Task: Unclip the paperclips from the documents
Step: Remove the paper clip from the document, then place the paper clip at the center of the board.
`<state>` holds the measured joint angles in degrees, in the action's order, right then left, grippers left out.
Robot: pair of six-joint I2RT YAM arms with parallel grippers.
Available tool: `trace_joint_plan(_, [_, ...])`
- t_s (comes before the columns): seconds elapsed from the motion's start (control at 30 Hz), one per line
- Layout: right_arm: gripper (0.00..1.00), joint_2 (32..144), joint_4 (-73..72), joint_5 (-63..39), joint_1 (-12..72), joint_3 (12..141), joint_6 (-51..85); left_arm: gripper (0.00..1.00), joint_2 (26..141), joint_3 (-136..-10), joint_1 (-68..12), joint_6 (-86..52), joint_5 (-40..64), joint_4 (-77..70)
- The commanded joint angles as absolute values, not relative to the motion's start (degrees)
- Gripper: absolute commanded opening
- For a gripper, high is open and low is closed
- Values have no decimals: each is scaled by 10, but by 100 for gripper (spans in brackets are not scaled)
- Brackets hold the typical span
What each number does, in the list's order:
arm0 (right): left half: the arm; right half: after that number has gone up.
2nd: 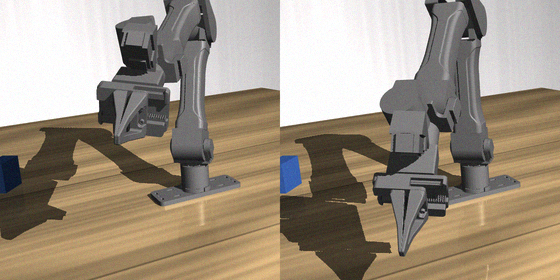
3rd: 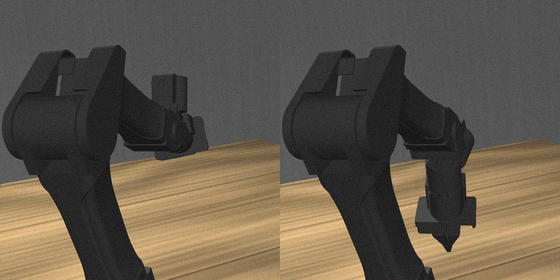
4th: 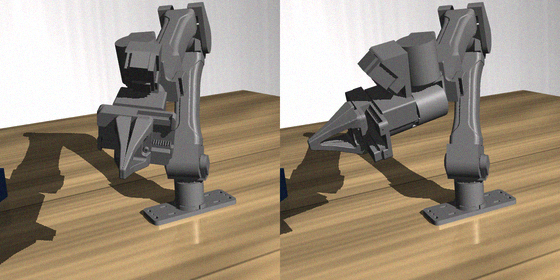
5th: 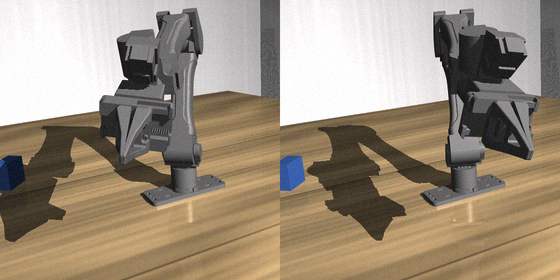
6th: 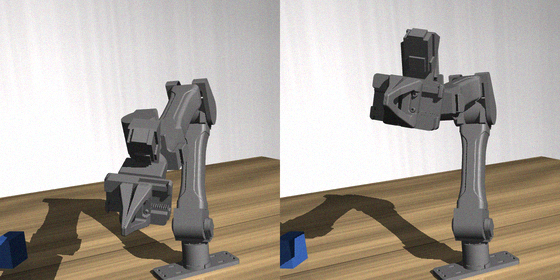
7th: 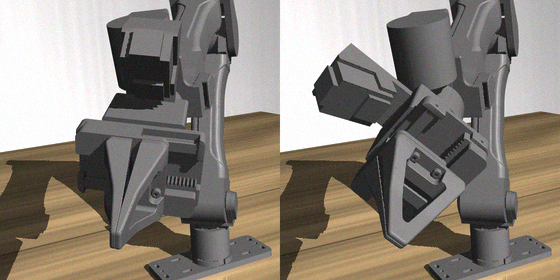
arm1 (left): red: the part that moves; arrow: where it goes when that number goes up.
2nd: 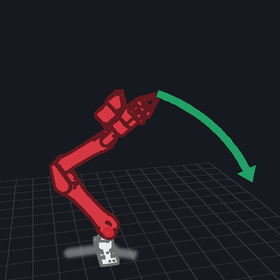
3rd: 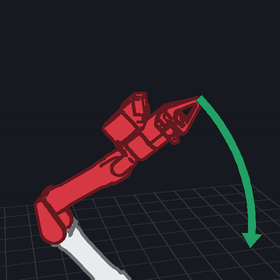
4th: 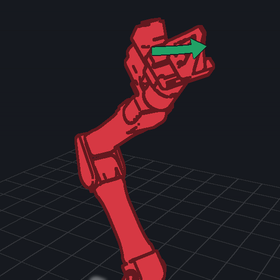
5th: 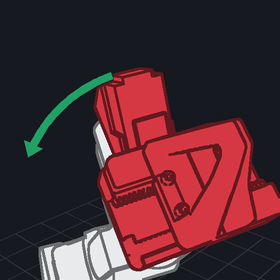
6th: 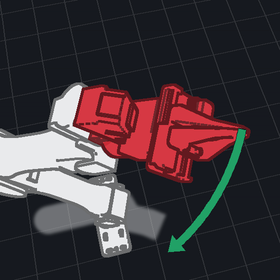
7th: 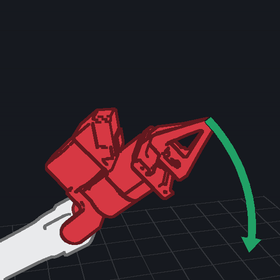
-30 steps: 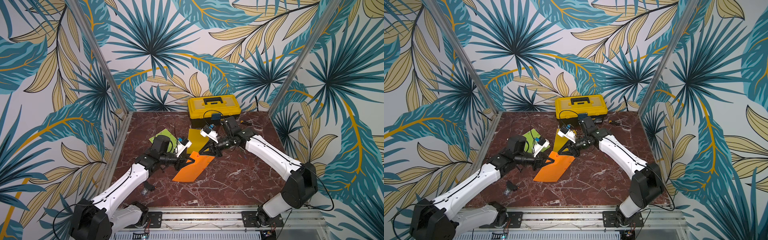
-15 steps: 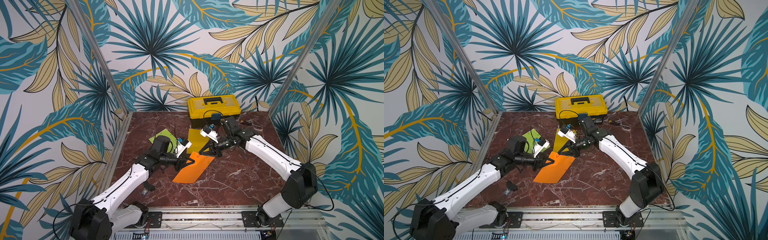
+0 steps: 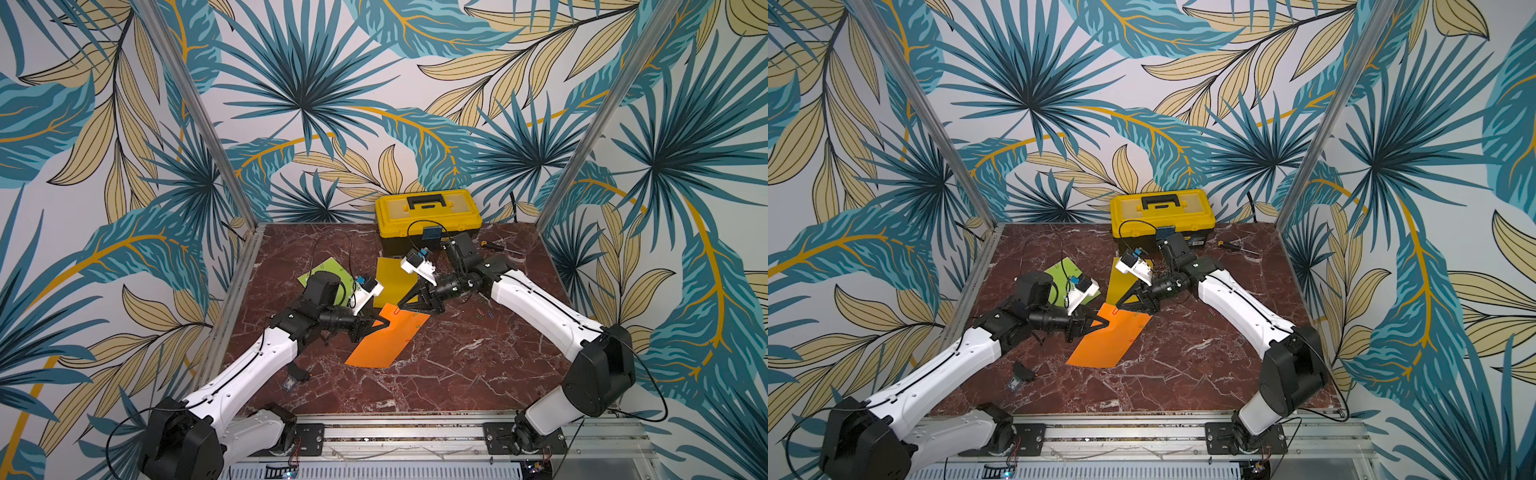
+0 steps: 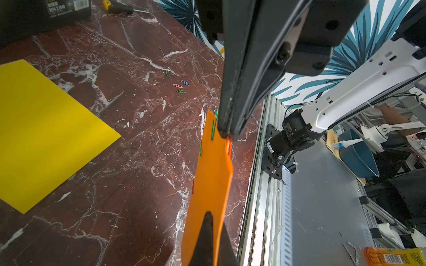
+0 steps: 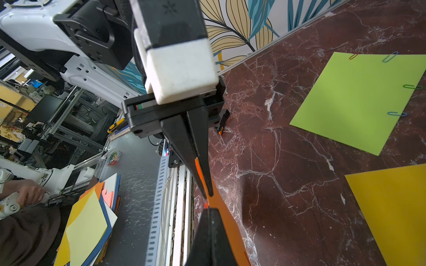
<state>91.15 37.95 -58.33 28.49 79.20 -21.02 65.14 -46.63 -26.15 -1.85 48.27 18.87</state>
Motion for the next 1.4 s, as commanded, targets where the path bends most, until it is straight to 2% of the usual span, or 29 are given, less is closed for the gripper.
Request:
trace_joint_plan(0.0, [0, 908, 374, -582, 277, 804, -202, 0, 642, -455, -258, -10, 488, 197])
trace_joint_plan(0.77, [0, 887, 311, -538, 237, 782, -132, 0, 645, -455, -259, -9, 480, 201])
trace_joint_plan(0.97, [0, 861, 267, -469, 203, 731, -53, 0, 645, -456, -259, -8, 477, 201])
trace_joint_plan(1.37, [0, 814, 179, -334, 75, 555, 126, 0, 644, -457, -259, -8, 476, 201])
